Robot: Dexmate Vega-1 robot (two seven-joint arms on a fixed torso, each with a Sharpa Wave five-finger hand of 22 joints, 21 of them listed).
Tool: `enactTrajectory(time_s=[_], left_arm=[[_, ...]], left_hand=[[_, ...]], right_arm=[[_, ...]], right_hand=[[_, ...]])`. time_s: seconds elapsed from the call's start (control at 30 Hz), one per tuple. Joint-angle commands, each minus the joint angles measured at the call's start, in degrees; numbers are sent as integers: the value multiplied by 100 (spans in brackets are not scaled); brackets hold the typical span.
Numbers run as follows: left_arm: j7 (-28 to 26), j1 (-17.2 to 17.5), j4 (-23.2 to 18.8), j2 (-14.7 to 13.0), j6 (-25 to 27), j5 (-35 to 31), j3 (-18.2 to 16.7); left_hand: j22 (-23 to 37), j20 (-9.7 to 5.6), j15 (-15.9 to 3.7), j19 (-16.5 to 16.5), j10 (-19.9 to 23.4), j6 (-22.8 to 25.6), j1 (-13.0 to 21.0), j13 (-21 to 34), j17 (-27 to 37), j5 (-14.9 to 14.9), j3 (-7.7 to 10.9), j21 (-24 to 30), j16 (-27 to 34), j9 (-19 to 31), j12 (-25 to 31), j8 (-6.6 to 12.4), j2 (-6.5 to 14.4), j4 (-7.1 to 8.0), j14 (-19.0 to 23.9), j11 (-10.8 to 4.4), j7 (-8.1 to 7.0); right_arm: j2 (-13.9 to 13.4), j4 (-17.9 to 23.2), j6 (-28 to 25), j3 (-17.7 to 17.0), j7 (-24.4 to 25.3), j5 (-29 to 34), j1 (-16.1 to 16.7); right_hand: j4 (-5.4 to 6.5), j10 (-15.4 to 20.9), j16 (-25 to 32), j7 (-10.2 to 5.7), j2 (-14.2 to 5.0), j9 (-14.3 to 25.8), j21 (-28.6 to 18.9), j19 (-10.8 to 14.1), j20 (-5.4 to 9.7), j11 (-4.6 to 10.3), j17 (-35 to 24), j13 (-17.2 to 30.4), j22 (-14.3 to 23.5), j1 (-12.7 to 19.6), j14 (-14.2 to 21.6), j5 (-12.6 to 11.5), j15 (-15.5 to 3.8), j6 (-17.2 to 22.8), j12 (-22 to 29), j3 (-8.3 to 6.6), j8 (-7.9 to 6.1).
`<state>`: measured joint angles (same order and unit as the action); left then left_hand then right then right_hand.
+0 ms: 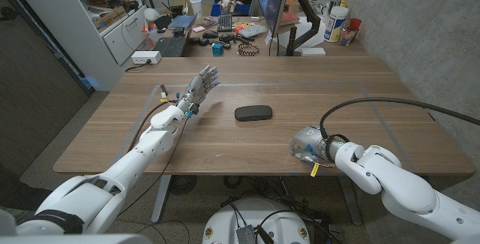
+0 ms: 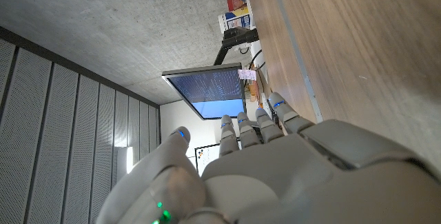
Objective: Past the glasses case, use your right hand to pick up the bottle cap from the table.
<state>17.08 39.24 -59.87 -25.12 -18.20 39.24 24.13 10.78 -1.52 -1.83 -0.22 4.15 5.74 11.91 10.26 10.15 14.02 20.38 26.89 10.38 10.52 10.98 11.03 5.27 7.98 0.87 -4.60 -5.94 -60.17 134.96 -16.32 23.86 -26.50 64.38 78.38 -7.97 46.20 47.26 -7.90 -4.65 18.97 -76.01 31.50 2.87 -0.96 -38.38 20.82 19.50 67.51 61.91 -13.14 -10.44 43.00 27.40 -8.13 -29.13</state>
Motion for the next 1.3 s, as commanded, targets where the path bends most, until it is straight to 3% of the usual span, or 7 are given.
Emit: enactTrajectory(time_s=[0.03, 0.57, 1.3], left_arm=[[-90, 96, -201, -90, 39, -21, -22], [3, 29, -42, -62, -5, -7, -15], [86, -13, 84, -18, -92, 7, -26]], left_hand=[[13, -9, -243, 44, -19, 30, -54, 29, 10, 59, -16, -16, 19, 10, 23, 8, -7, -8, 15, -6, -19], [13, -13, -238, 49, -17, 24, -69, 29, 10, 70, -33, -26, 19, 10, 24, 6, -16, -8, 13, -15, -9], [13, 7, -240, 54, -15, 18, -86, 29, 9, 84, -52, -39, 19, 10, 25, 5, -24, -9, 14, -6, -5]], right_arm=[[-232, -186, 154, -200, 1375, -645, 255], [-415, -14, -76, -321, 1812, -687, 292], [-535, 79, -203, -486, 1907, -805, 224]], right_hand=[[11, 1026, 51, 162, -347, 53, -76, 218, 856, 550, -24, 799, -84, 354, 260, 41, -287, 375, 1062, -45, -191], [47, 1137, 24, 219, -367, 7, -93, 382, 858, 549, -20, 821, -223, 366, 426, 93, -282, 472, 1086, -67, -242], [95, 1191, -33, 243, -365, -46, -64, 414, 858, 476, -79, 818, -391, 321, 477, 147, -282, 496, 1056, -75, -262]])
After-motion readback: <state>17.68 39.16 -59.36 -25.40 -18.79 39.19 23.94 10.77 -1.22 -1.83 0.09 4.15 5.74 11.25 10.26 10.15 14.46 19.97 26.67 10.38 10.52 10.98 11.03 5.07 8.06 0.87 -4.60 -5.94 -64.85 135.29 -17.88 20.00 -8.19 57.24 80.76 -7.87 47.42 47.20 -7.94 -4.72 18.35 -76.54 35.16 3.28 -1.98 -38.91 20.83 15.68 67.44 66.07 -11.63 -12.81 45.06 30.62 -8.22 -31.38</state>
